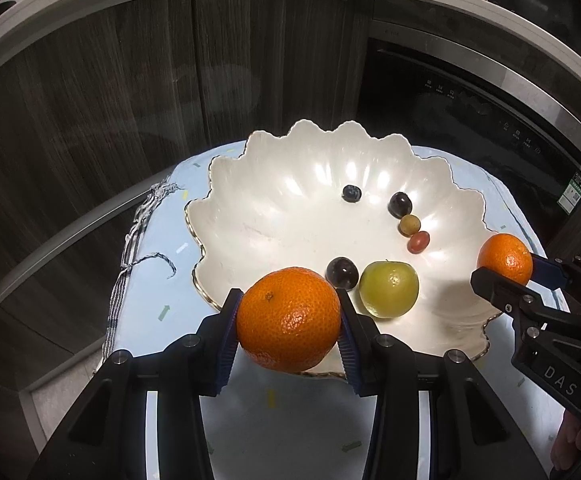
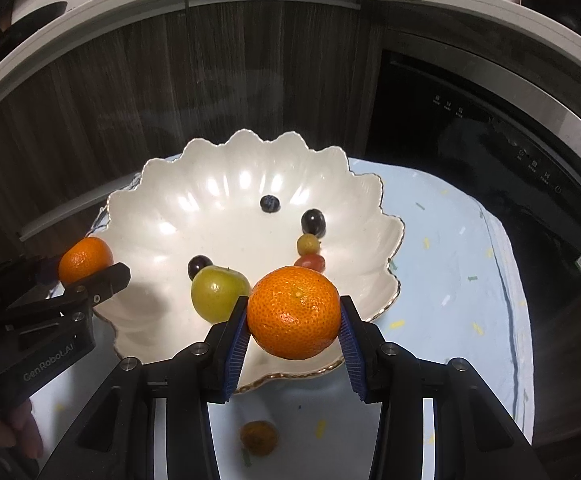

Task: Organize fruits
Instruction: 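Carry both mandarins up and over the white bowl, then open both tools to drop the mandarins into the white bowl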

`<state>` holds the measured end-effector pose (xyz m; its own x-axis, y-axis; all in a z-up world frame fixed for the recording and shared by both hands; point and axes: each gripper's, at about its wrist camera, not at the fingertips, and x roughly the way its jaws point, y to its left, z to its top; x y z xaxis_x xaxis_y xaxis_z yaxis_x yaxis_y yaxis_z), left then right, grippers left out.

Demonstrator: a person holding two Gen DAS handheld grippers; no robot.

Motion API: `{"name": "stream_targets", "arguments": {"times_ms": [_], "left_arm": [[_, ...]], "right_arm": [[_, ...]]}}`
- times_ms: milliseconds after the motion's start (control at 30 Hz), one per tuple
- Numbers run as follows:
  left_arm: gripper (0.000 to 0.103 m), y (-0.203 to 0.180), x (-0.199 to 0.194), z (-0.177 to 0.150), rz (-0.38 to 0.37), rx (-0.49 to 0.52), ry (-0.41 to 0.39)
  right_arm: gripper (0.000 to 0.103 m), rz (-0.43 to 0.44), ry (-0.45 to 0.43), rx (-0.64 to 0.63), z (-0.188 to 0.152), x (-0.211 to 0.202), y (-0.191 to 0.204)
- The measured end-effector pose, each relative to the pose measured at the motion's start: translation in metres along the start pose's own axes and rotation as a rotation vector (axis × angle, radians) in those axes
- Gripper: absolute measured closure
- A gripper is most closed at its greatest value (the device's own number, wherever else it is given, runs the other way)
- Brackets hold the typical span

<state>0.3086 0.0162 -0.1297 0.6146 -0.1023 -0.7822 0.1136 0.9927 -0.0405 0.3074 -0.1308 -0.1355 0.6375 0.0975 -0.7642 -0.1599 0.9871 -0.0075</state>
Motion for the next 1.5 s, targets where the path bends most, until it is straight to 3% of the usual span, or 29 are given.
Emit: {"name": "stream_targets", "arguments": {"times_ms": [67,133,200,233,367,633,1500], "left_arm": [[0.058,0.0,0.001,0.001,0.004,-0.001,0.004],[0.042,0.0,-0.001,0.001,0.012,-0.004,-0.004],[0.034,0.001,-0.005,0.002,0.023,-0.012,-0.022],[0.033,0.002,-0.006,0.002,0.027,-0.014,-0.029],[0.029,0.004,-0.01,0.002,0.048,-0.009,-0.041],[0.02,0.005,-0.015,-0.001,0.058,-0.017,-0.044],[0.019,-0.002,-0.054,-0.009,0.05,-0.008,-0.09]], "right_arm": [[0.059,-0.002,0.004,-0.002,-0.001,0.001,0.0],[0.058,-0.003,0.007,-0.001,-0.001,0.001,0.0],[0.058,-0.009,0.014,0.004,-0.001,0.001,-0.001],[0.057,-0.013,0.02,0.008,-0.001,0.002,-0.002],[0.033,-0.021,-0.002,0.025,-0.001,-0.002,-0.005],[0.028,-0.046,-0.04,0.025,0.001,-0.011,-0.003],[0.028,-0.057,-0.091,0.042,-0.006,-0.047,-0.004]]}}
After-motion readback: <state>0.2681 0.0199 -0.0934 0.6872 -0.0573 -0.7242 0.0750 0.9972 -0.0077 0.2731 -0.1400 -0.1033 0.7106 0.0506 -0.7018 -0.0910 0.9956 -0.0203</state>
